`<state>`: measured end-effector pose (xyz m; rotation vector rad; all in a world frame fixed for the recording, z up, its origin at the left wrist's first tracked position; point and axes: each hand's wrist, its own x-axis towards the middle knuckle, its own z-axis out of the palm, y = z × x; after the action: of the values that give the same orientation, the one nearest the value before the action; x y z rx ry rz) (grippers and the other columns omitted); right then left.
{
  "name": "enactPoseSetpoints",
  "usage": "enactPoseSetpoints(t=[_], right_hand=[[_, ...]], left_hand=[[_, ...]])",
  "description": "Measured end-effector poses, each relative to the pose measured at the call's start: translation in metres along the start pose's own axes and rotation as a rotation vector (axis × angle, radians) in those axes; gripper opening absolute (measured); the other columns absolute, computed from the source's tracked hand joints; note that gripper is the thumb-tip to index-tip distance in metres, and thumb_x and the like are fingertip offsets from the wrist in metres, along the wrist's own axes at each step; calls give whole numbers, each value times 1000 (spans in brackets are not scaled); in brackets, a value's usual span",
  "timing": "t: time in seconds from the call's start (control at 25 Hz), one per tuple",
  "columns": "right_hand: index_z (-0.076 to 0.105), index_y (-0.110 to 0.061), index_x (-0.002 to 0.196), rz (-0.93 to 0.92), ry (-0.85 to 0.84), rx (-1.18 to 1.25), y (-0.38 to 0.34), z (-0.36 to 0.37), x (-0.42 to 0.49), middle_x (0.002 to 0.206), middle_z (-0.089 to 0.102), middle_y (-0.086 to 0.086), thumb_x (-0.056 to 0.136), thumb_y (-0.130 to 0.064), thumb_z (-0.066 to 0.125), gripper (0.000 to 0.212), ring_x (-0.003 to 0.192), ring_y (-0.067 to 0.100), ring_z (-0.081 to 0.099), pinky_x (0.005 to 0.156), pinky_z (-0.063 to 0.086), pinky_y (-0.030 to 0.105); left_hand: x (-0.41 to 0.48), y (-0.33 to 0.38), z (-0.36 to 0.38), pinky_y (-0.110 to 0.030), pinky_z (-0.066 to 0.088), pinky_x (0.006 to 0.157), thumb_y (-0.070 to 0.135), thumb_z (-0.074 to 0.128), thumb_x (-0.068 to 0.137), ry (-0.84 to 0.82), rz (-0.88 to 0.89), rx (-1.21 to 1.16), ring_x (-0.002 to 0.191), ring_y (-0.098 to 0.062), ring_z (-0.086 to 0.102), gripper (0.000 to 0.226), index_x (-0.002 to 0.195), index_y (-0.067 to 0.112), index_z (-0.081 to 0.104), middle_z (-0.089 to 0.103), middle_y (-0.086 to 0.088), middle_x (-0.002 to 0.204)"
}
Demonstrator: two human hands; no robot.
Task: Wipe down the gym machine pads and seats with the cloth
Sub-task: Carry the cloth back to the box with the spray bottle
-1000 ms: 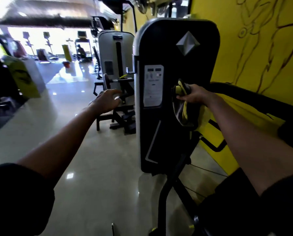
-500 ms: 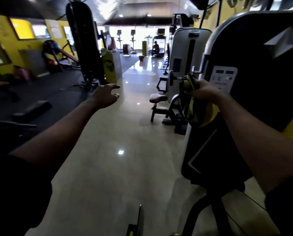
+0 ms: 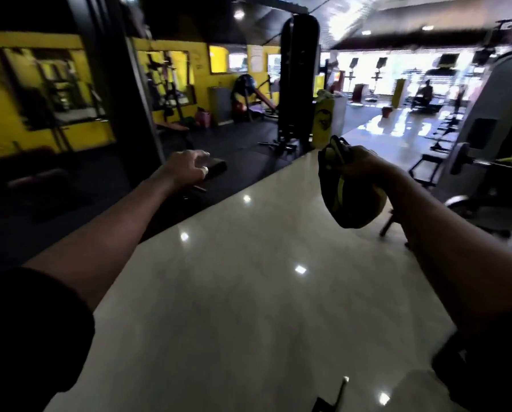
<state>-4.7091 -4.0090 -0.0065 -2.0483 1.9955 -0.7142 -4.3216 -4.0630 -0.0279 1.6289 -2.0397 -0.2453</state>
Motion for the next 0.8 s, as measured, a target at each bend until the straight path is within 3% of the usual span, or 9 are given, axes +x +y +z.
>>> enactPoseSetpoints(t=[0.2,0.36,0.6,0.8], right_hand=[[63,-12,121,-225,-53,31,-120,75,62,114,67,16,87,-36,74,43,105,26,60,90,47,39],[63,-12,121,-369,-141,83,-224,141,89,113,67,16,86,-38,75,45,108,30,63,82,47,35],[60,-10,129,-594,-306,164,-369,223,115,123,65,18,88,-39,74,52,114,34,61,85,45,34],[57,-16,135,-739,-441,265,-470,271,129,127,62,12,90,-38,73,52,118,33,57,91,44,35]], left_hand=[[-51,-113,-91,-25,41,90,24,59,92,115,-197,97,112,-23,61,51,143,20,51,57,-12,138],[-107,-183,-152,-41,45,104,36,57,87,220,-346,170,123,-25,56,56,141,25,51,57,-9,139],[-190,-267,-218,-30,46,80,23,58,95,307,-567,258,97,-21,62,49,144,20,49,61,-14,129],[-253,-308,-267,-28,44,79,22,58,95,407,-755,348,96,-23,63,46,141,20,53,60,-14,132]])
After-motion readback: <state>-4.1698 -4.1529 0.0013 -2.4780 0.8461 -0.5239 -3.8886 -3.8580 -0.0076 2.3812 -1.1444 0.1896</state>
